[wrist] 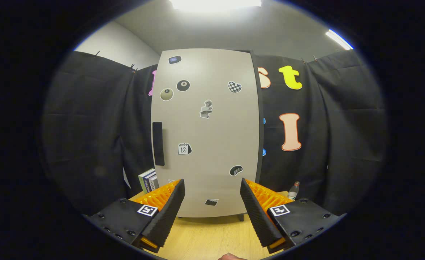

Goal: Open the shoe cabinet door, grab the shoes and put them into the shoe cabinet, then close the shoe cabinet door.

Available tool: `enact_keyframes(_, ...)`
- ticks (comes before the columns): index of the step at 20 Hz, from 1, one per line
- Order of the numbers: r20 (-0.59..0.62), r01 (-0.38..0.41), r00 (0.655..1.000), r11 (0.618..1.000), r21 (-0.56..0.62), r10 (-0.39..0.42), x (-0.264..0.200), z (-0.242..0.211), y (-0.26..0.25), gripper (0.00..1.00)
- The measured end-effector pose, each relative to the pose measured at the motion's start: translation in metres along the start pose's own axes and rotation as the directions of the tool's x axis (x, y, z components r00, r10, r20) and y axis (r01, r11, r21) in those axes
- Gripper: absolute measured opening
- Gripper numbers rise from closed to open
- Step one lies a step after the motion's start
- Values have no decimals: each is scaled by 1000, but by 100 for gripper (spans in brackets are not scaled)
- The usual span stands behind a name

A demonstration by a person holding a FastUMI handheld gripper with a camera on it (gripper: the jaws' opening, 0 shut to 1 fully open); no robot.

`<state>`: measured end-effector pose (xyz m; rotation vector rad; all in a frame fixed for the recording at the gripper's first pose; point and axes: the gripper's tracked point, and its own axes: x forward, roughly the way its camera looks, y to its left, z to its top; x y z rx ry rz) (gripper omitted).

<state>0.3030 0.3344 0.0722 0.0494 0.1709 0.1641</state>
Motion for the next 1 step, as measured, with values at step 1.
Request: enact_keyframes(1,0,1,1000,1000,1,-1,1,0,0,96)
